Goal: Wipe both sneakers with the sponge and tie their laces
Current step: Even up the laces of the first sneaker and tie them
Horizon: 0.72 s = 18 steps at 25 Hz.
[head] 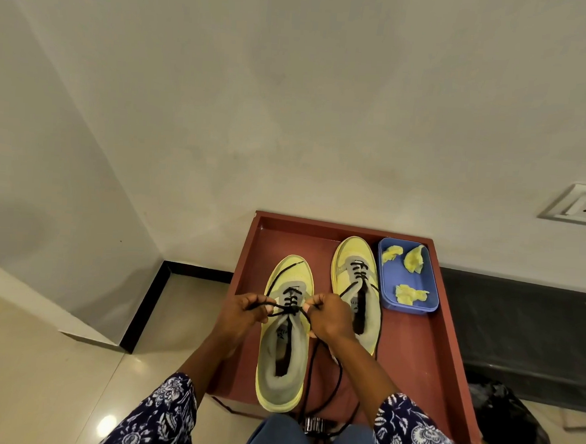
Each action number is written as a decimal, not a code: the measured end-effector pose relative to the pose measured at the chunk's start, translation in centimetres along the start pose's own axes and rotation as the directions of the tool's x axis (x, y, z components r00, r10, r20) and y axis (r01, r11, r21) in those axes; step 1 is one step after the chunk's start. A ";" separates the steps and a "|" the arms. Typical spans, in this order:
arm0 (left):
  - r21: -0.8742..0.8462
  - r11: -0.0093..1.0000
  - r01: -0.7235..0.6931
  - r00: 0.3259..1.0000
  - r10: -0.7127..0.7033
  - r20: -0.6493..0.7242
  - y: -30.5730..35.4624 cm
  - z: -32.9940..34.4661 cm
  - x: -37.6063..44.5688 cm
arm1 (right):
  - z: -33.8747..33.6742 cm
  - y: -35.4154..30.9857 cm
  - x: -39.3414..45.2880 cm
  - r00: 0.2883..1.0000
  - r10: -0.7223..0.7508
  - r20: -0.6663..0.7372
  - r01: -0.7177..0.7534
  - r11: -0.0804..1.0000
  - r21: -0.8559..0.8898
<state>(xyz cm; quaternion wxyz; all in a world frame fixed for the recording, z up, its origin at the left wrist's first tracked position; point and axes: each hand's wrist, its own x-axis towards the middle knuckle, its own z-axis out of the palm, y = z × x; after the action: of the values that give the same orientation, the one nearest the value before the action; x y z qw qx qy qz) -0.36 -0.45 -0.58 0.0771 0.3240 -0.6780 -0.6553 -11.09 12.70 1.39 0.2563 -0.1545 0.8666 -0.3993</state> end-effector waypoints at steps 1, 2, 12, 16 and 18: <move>0.020 1.000 -0.002 1.000 0.002 -0.007 -0.2 -0.1 -0.1 | 0.0 0.1 0.1 1.000 0.005 -0.017 -0.005 1.000 -0.001; 0.037 0.999 -0.002 1.000 0.003 -0.012 -0.3 -0.2 -0.2 | 0.0 0.2 0.2 0.999 0.013 -0.032 -0.013 1.000 0.000; -0.135 0.985 0.105 0.993 -0.112 -0.046 -0.2 -0.1 -0.2 | -0.3 1.1 0.2 0.997 0.022 0.079 -0.025 0.999 0.041; -0.262 0.951 0.167 0.985 -0.172 0.003 -0.1 0.0 0.0 | -0.7 1.4 0.0 0.996 0.009 0.087 -0.016 0.996 0.088; -0.286 0.943 0.171 0.984 -0.176 0.009 0.0 0.0 0.0 | -0.6 1.1 -0.2 0.996 0.046 0.082 -0.059 0.985 0.160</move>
<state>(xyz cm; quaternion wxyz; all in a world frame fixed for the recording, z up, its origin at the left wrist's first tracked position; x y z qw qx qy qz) -0.36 -0.41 -0.59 0.0707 0.3735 -0.5444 -0.7478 -11.39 13.86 0.94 0.3121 -0.1259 0.8244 -0.4551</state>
